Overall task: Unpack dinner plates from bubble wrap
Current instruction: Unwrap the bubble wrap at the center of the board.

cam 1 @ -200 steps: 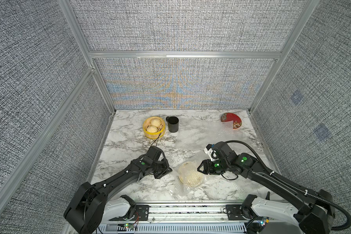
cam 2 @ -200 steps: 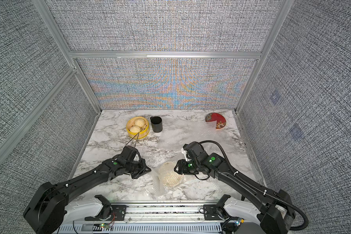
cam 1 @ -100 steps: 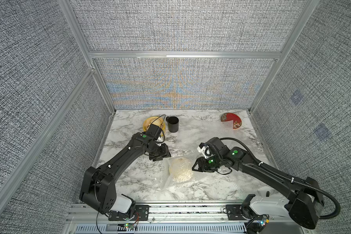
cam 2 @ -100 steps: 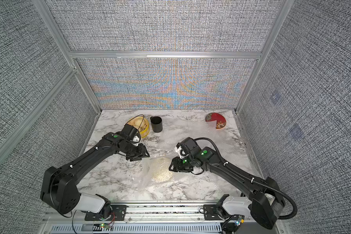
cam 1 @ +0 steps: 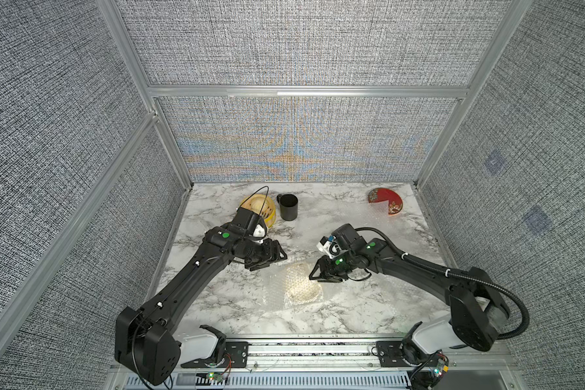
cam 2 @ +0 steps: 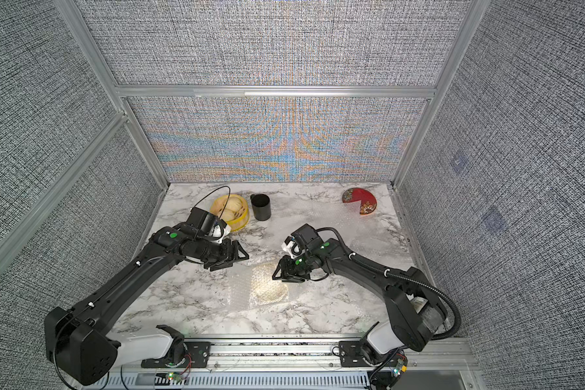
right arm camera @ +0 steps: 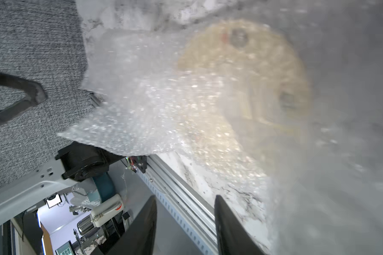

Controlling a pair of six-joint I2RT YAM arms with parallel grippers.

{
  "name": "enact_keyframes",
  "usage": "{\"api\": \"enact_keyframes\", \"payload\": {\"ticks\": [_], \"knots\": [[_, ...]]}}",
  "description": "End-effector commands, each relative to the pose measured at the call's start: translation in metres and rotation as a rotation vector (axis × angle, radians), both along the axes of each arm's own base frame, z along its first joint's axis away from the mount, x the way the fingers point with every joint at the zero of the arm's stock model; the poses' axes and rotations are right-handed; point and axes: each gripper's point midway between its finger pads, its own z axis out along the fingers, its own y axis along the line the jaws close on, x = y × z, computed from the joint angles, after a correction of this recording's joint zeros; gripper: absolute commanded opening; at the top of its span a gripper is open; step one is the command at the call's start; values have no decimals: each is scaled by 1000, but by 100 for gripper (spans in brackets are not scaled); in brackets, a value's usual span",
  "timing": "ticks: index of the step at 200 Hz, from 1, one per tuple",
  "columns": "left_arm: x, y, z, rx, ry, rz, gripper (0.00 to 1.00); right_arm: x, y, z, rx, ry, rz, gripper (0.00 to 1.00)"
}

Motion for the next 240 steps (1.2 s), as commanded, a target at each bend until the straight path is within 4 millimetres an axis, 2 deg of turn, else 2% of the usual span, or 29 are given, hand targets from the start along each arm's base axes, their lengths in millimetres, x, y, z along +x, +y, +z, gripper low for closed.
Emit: {"api": "enact_keyframes", "payload": {"ticks": [1, 17, 39, 66, 91, 117, 133, 162, 177, 201, 240], "knots": [[-6, 0, -6, -18, 12, -5, 75, 1, -22, -6, -43, 13, -53, 47], [-13, 2, -12, -18, 29, -10, 75, 1, -30, 3, -40, -14, -43, 48], [-17, 3, -16, -21, 31, -13, 75, 0, -30, 26, -16, -69, -14, 49], [-20, -1, -18, -48, 35, -18, 72, -3, -32, 44, 6, -102, -11, 49], [-27, -1, -25, -36, 41, -20, 66, -10, -44, 48, -28, -95, -50, 50], [-35, 0, -37, -39, 62, -3, 54, -33, -55, 49, -31, -69, -65, 51], [-39, -3, -42, -48, 68, 2, 42, -55, -65, 44, -55, -40, -56, 50], [-47, -7, -51, -37, 82, -2, 19, -100, -74, 15, -81, 77, -32, 49], [-48, -4, -56, -18, 86, 7, 10, -110, -77, -2, -82, 108, -54, 47], [-45, -3, -57, -5, 77, 20, 6, -109, -68, -22, -25, 147, -90, 45], [-47, 0, -59, 1, 81, 36, 5, -84, -48, -38, -52, 141, -62, 44]]}}
